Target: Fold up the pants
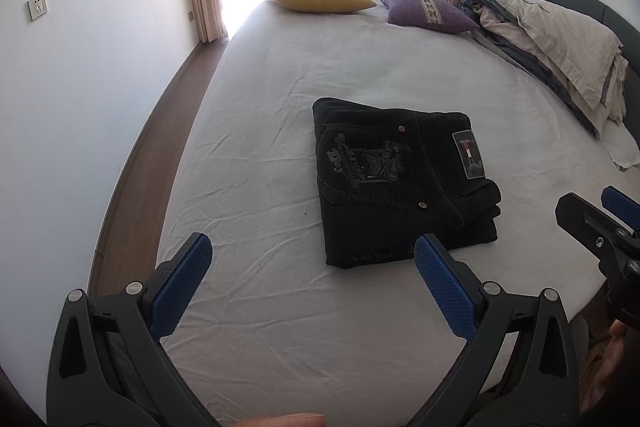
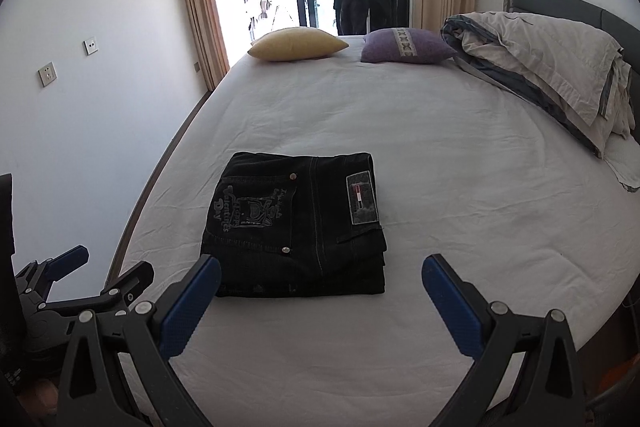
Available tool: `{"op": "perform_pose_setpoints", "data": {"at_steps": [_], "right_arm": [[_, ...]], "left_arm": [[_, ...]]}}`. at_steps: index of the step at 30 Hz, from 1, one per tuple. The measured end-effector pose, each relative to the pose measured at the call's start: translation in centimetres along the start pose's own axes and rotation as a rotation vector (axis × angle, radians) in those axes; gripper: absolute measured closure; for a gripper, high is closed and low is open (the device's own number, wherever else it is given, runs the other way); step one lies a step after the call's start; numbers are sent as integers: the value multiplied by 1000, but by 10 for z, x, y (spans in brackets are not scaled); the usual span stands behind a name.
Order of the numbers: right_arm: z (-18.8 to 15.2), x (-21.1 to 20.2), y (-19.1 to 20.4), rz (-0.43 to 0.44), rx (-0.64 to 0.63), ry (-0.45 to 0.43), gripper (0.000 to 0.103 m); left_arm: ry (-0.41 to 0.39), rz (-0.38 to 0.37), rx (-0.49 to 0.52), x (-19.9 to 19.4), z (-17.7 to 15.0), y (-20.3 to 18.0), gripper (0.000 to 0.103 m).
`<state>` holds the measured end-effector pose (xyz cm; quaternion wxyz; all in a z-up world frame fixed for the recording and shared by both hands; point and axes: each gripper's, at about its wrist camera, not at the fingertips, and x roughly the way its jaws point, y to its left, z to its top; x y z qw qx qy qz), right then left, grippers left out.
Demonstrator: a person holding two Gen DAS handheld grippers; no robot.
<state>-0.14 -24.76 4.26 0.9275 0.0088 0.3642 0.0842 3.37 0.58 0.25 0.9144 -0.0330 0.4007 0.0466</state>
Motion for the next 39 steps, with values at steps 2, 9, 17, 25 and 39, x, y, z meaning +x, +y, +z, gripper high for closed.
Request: {"op": "perform_pose_setpoints", "data": {"at_steps": [2, 9, 17, 25, 39], "right_arm": [[-1, 1, 0, 1, -1, 3, 0], [-2, 4, 2, 2, -4, 11, 0], [-3, 4, 3, 3, -5, 13, 0], [-5, 6, 3, 5, -7, 17, 0], [-9, 12, 1, 13, -12, 31, 0]], "left_arm": [[2, 0, 0, 0, 0, 0, 0], [9, 2, -4, 3, 0, 0, 0], [11, 5, -4, 4, -1, 0, 0], [16, 6, -7, 7, -1, 0, 0], [17, 6, -6, 8, -1, 0, 0]]}}
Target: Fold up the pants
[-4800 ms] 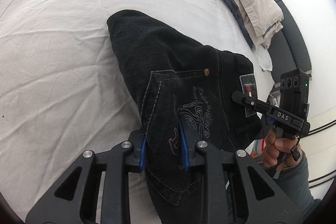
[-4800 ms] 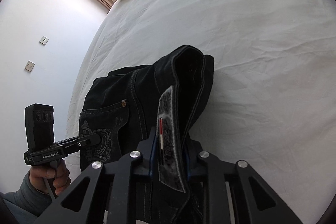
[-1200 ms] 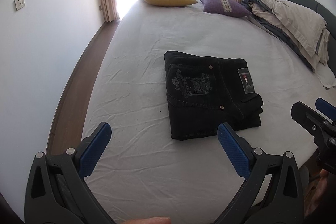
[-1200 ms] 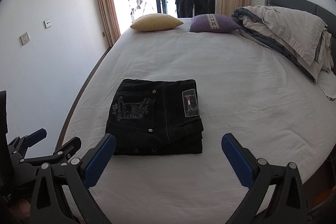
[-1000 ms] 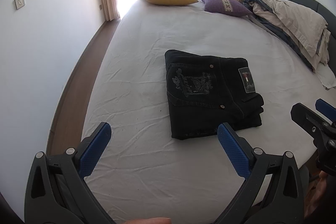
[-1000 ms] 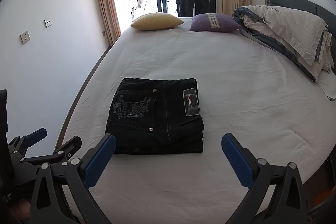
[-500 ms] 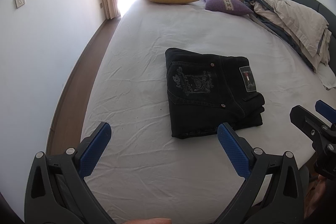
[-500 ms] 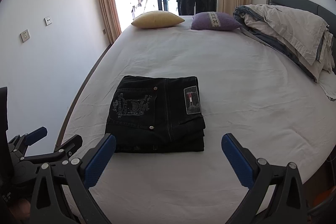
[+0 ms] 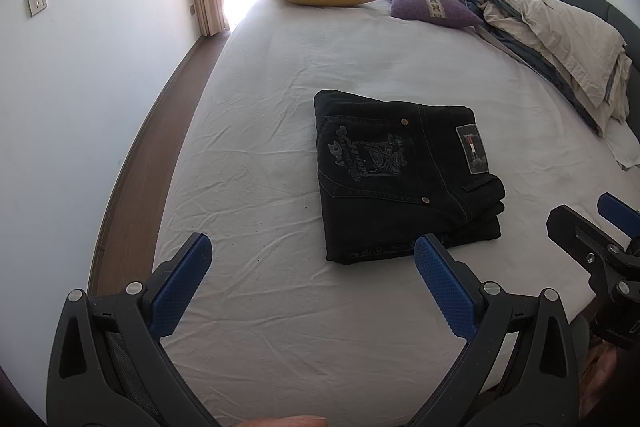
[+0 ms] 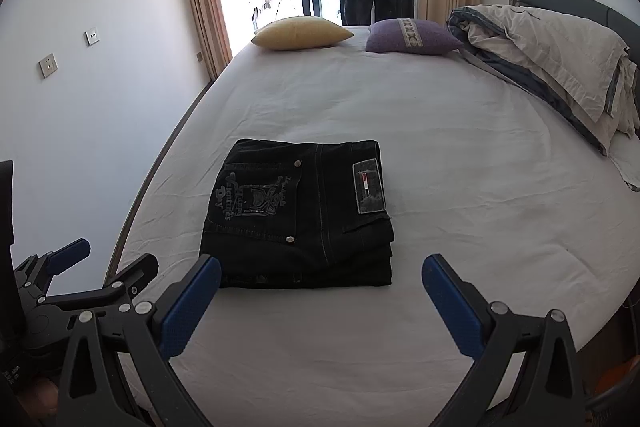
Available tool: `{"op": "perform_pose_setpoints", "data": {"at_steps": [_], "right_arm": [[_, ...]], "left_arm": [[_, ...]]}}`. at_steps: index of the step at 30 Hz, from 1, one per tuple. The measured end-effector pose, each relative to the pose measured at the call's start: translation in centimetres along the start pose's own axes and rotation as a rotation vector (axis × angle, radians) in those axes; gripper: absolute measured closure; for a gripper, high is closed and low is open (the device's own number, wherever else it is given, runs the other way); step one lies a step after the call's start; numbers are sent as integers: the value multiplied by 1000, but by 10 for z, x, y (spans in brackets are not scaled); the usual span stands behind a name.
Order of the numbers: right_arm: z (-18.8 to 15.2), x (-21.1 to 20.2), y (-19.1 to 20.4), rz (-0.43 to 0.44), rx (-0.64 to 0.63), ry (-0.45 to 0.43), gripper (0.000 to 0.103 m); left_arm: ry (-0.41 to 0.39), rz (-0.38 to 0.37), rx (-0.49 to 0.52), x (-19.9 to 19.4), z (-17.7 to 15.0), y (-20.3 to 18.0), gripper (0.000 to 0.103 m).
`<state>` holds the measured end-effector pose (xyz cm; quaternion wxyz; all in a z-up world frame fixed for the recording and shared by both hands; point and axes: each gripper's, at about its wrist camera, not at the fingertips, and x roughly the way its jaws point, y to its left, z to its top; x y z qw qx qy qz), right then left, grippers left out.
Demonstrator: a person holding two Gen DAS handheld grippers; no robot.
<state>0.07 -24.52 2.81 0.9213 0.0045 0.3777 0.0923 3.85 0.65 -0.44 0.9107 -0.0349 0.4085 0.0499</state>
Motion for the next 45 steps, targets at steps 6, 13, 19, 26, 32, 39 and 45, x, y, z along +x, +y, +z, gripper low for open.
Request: {"op": "perform_pose_setpoints", "data": {"at_steps": [6, 13, 19, 26, 32, 39, 45], "right_arm": [[0, 0, 0, -1, 0, -1, 0], [0, 1, 0, 0, 0, 2, 0], [-5, 4, -1, 3, 0, 6, 0], [-7, 5, -4, 6, -1, 10, 0], [-8, 5, -4, 7, -1, 13, 0], [-7, 5, -5, 8, -1, 15, 0], [-8, 4, -6, 8, -2, 16, 0]], "left_arm": [[1, 0, 1, 0, 0, 0, 0], [2, 1, 1, 1, 0, 0, 0], [2, 1, 1, 1, -1, 1, 0], [4, 3, 3, 3, -2, 0, 0], [5, 2, 3, 3, -2, 0, 0], [8, 4, 5, 4, -4, 1, 0], [15, 5, 5, 5, -4, 3, 0]]}}
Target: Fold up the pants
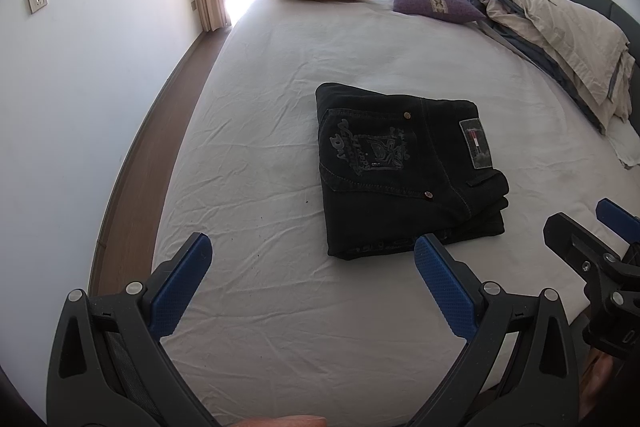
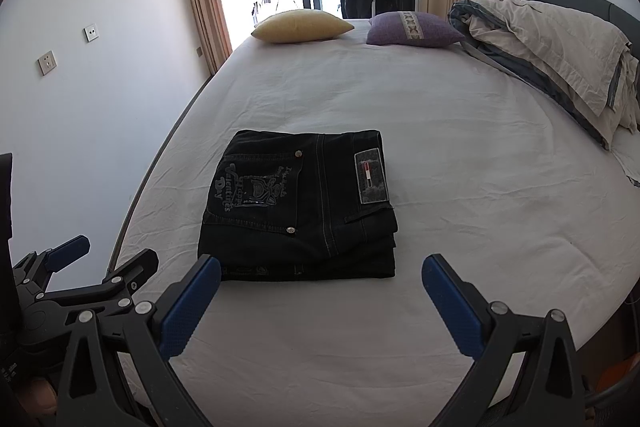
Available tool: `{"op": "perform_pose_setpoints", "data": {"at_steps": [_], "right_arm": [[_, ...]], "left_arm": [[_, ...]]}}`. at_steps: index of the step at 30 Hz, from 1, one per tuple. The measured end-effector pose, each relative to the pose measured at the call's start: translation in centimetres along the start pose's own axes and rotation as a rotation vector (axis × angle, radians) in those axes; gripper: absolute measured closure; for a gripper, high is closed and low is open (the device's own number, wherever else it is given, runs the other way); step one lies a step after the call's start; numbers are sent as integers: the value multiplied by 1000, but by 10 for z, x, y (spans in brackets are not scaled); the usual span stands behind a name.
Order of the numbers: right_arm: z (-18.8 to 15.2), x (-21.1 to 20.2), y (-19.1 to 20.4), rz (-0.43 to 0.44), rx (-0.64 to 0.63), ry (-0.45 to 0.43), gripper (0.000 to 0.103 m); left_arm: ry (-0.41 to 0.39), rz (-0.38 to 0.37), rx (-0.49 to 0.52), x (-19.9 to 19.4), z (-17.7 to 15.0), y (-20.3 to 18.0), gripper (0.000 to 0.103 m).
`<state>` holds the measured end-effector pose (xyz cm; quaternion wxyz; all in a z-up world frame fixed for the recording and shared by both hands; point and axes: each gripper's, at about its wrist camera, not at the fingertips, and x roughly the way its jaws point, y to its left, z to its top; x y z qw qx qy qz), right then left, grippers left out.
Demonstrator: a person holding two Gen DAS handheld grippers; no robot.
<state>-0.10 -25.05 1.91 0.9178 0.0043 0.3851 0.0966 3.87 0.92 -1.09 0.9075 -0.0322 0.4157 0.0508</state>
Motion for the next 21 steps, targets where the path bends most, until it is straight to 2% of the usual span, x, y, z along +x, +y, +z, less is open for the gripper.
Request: {"op": "perform_pose_setpoints", "data": {"at_steps": [21], "right_arm": [[-5, 5, -9, 7, 7, 24, 0]], "left_arm": [[13, 0, 14, 7, 5, 2, 0]]}}
